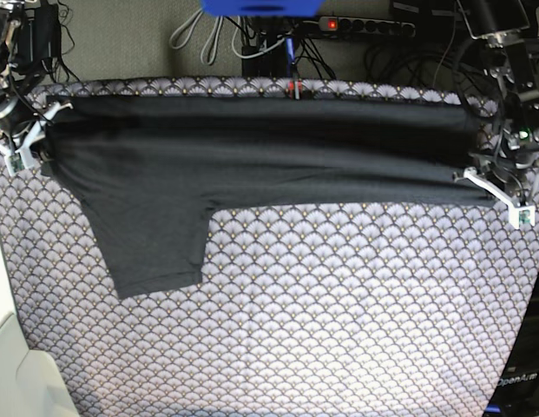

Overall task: Fold the T-shirt properly
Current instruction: 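Lift the hem with both grippers and fold it toward the collar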

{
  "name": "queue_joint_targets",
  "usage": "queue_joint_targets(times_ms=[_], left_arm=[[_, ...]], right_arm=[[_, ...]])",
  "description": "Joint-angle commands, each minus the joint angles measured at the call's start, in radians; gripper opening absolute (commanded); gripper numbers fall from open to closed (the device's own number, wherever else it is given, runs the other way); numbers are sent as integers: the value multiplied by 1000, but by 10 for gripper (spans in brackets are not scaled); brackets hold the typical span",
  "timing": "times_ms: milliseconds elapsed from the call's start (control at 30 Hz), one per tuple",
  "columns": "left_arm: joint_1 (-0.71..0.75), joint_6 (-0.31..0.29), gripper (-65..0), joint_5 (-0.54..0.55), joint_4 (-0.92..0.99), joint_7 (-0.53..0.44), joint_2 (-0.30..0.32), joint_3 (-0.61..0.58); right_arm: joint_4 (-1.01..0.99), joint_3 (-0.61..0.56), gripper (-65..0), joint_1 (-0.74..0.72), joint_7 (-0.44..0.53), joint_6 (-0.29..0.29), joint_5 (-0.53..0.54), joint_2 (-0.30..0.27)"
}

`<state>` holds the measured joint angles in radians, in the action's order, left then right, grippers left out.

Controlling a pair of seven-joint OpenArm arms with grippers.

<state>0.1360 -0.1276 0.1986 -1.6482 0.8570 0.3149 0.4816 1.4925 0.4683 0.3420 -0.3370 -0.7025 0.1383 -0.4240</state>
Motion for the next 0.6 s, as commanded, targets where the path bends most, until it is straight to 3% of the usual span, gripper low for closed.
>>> queue_joint_targets(times_ms=[0,400,567], left_arm=[[3,7,-646,-8,-13,-18,16,4],[60,7,-645,-6,-13,-18,13,4],[81,7,-645,-4,-13,-18,13,-17]], right_arm=[[12,13,-650,1,19,4,8,-25],[13,8,-650,13,17,4,8,-25],[18,8,-649,7,-66,4,8,-26]])
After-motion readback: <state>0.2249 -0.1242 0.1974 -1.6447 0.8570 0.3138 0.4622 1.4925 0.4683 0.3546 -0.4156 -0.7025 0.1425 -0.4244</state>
